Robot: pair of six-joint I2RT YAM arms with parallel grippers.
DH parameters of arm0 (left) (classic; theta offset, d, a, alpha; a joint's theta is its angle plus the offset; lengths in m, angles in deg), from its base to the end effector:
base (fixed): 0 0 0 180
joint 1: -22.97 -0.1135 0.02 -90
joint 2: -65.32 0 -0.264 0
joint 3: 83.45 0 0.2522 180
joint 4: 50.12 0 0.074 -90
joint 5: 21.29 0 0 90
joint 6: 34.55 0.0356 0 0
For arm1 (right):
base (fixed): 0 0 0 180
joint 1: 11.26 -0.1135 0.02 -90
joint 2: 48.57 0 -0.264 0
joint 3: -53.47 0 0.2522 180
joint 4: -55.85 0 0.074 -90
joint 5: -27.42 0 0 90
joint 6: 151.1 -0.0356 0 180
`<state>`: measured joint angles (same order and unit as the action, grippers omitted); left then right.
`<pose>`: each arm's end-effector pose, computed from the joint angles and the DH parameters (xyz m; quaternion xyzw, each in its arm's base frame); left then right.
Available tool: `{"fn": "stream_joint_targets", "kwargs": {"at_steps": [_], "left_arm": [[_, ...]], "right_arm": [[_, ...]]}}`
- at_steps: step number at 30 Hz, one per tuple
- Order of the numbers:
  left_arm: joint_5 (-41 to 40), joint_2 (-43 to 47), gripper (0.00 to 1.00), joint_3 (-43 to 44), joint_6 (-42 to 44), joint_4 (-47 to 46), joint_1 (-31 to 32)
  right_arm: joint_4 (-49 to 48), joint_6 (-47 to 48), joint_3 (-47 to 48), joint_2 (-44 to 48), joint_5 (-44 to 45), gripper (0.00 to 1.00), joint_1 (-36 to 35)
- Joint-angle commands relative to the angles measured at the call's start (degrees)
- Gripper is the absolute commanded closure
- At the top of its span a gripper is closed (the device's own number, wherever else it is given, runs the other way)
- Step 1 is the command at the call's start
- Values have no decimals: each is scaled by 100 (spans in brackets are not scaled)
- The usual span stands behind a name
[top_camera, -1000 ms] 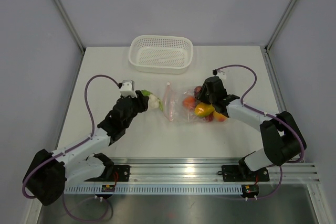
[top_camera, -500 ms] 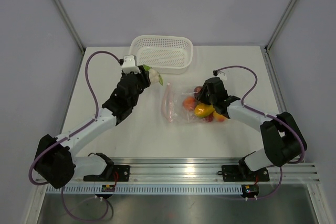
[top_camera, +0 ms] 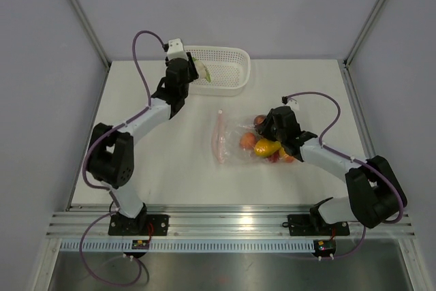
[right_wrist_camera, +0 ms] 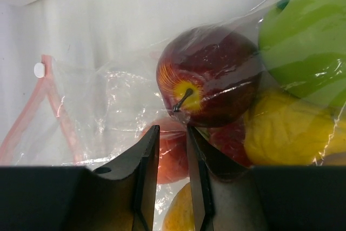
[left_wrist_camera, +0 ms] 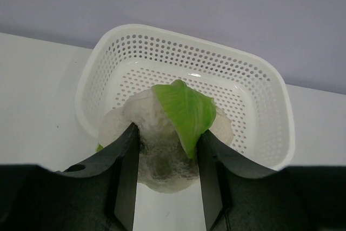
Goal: Open the zip-top bag and remove the fake food
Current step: Place the fake vegetable in the bin.
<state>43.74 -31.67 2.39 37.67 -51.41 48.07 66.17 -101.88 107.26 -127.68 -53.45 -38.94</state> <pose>0.3725 -0.1579 0.3086 -0.0912 0.7545 -0.0757 0.6455 0.2566 0.1282 0.2013 0.1373 0.8768 0.1976 0.4163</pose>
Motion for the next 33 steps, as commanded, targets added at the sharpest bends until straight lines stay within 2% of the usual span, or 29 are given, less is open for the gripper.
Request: {"fn": "stream_joint_targets", "kwargs": {"at_steps": [1, 8, 14, 15, 16, 18, 19, 20, 22, 23, 27, 33], "left_arm": [[326, -565, 80, 772, -15, -534, -294], [853, -1585, 80, 1669, 38, -534, -778], [1239, -1876, 75, 1766, -260, -709, -1165], [1310, -1911, 72, 1784, -296, -719, -1235], [1424, -1946, 58, 1793, -296, -719, -1271], [1907, -1982, 48, 1766, -208, -789, -1341], [1917, -1964, 45, 1732, -208, -789, -1341], [1961, -1868, 36, 1592, -165, -902, -1341], [2014, -1736, 28, 1407, -147, -1035, -1341], [2066, -1657, 20, 1336, -138, -1105, -1341], [2225, -1114, 8, 977, 2, -1132, -1341], [2137, -208, 1, 247, 82, -1080, -1341]], "right_arm": [[-42, -115, -74, 150, -139, 66, 52], [-218, -194, -136, 238, -332, 66, -9], [-122, -141, -127, 282, -227, 66, -27], [-122, -124, -136, 291, -218, 65, -18], [-130, -124, -136, 326, -209, 65, -27], [-113, -115, -136, 326, -209, 65, -18], [-104, -98, -127, 326, -218, 65, -18], [-87, -89, -118, 326, -192, 65, -27], [-69, -62, -118, 352, -174, 65, -18], [-43, -54, -110, 353, -139, 64, -27], [10, 17, -136, 501, -16, 62, -18], [72, 78, -136, 528, 169, 57, -27]]}}
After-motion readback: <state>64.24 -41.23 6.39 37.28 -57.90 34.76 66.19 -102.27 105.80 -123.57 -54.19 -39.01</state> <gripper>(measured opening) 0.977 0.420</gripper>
